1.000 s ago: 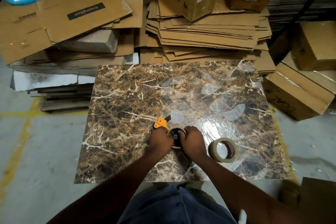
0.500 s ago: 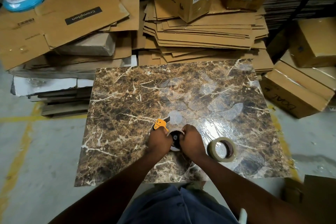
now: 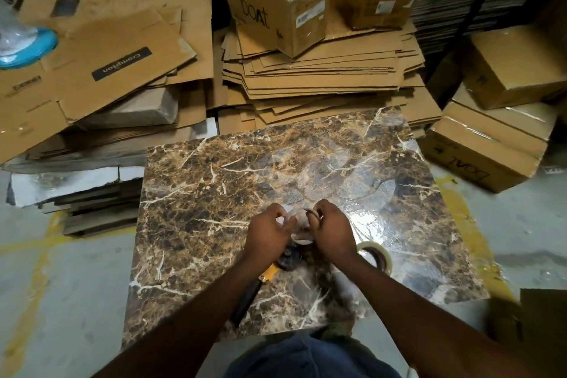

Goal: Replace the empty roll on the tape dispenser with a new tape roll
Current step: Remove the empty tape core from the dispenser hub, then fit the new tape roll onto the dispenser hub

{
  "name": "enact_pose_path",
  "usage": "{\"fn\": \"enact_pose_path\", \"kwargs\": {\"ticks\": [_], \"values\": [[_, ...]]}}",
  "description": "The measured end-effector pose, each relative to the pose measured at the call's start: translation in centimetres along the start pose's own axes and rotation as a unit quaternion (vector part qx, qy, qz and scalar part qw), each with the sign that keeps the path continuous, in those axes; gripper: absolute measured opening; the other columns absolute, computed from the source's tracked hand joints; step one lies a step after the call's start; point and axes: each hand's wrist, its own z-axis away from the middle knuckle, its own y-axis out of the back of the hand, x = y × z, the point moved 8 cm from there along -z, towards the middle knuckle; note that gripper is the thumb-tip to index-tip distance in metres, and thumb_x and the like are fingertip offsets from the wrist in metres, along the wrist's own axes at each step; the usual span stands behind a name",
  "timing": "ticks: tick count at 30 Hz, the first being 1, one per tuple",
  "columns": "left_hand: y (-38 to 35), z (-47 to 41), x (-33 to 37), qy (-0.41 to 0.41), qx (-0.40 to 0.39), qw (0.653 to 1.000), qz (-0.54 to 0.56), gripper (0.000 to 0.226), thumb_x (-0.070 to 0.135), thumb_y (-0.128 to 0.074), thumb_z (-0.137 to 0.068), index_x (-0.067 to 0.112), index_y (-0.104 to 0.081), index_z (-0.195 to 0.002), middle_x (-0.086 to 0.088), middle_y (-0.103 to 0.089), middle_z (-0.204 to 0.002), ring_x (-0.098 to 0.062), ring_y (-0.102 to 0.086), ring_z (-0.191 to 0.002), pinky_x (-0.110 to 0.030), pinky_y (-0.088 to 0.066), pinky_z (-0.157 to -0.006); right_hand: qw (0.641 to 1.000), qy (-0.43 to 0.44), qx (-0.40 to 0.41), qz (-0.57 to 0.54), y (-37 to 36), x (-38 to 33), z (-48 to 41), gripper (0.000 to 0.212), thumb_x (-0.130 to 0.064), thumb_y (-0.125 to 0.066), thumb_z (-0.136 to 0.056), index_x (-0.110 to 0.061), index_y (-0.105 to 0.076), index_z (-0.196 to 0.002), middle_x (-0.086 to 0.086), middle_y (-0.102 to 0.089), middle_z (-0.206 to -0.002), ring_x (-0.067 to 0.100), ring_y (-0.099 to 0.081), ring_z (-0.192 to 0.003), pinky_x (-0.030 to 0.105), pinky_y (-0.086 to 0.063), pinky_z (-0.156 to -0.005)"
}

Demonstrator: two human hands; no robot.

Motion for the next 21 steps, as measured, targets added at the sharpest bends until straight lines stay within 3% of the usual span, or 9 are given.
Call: {"fn": "enact_pose_path", "kwargs": {"ticks": [3, 6, 9, 12, 14, 16, 21], "values": [[-1.4, -2.7, 2.3, -0.028, -0.009, 0.999, -0.024, 0.023, 0.044, -0.07, -0.09, 0.022, -0.07, -0.083, 0.007, -0.071, -0.08, -0.009, -0.064, -0.072, -0.026, -0.046, -0.063, 0.999, -0.029, 0.036, 0.001, 2.2, 1.8, -1.6, 0.021, -0.035, -0.062, -0.097, -0.018, -0.06, -0.086, 0.001, -0.063, -0.076, 0.021, -0.058, -0.066, 0.037, -0.045, -0.058], [-4.3, -5.4, 3.9, -0.003, -0.048, 0.999, -0.014, 0.023, 0.04, -0.073, -0.088, 0.021, -0.072, -0.076, 0.006, -0.068, -0.068, -0.008, -0.062, -0.063, -0.021, -0.037, -0.054, 0.995, -0.07, 0.067, -0.016, 3.7, 3.9, -2.7, 0.026, -0.038, -0.058, -0.099, -0.02, -0.062, -0.081, -0.002, -0.065, -0.071, 0.018, -0.06, -0.064, 0.034, -0.045, -0.056], [-6.9, -7.3, 4.9, 0.029, -0.075, 0.997, -0.006, 0.018, 0.033, -0.076, -0.087, 0.017, -0.08, -0.078, 0.003, -0.075, -0.073, -0.01, -0.066, -0.065, -0.018, -0.042, -0.057, 0.991, -0.102, 0.085, -0.017, 4.6, 5.7, -3.2, 0.022, -0.032, -0.057, -0.1, -0.018, -0.071, -0.089, 0.001, -0.072, -0.078, 0.021, -0.065, -0.07, 0.031, -0.042, -0.059], [-9.3, -8.1, 5.3, 0.041, -0.111, 0.993, -0.001, 0.014, 0.02, -0.073, -0.087, 0.022, -0.077, -0.074, -0.006, -0.075, -0.075, -0.015, -0.067, -0.067, -0.019, -0.046, -0.063, 0.988, -0.123, 0.088, -0.011, 5.1, 7.7, -3.4, 0.022, -0.031, -0.057, -0.098, -0.017, -0.072, -0.09, 0.005, -0.074, -0.08, 0.026, -0.069, -0.074, 0.031, -0.044, -0.06], [-10.6, -8.3, 5.3, 0.055, -0.127, 0.99, -0.004, 0.014, 0.018, -0.069, -0.087, 0.019, -0.08, -0.096, -0.007, -0.078, -0.097, -0.019, -0.071, -0.091, -0.021, -0.047, -0.078, 0.988, -0.128, 0.083, -0.01, 5.2, 8.8, -3.5, 0.021, -0.033, -0.059, -0.098, -0.016, -0.071, -0.093, 0.006, -0.075, -0.085, 0.028, -0.07, -0.079, 0.031, -0.042, -0.062], [-11.8, -8.2, 5.7, 0.059, -0.15, 0.987, -0.02, 0.038, 0.017, -0.065, -0.089, 0.017, -0.073, -0.126, -0.005, -0.074, -0.122, -0.023, -0.069, -0.109, -0.02, -0.044, -0.084, 0.989, -0.129, 0.071, -0.012, 5.0, 9.8, -3.6, 0.021, -0.036, -0.063, -0.096, -0.016, -0.07, -0.099, 0.007, -0.075, -0.091, 0.027, -0.069, -0.083, 0.03, -0.04, -0.064], [-14.6, -7.4, 6.3, 0.034, -0.227, 0.972, -0.054, 0.056, 0.018, -0.061, -0.09, 0.02, -0.056, -0.146, -0.004, -0.062, -0.145, -0.024, -0.059, -0.13, -0.022, -0.042, -0.098, 0.993, -0.118, 0.03, -0.004, 4.2, 11.6, -3.3, 0.026, -0.039, -0.062, -0.096, -0.017, -0.064, -0.11, 0.008, -0.073, -0.102, 0.03, -0.068, -0.094, 0.033, -0.045, -0.071]]}}
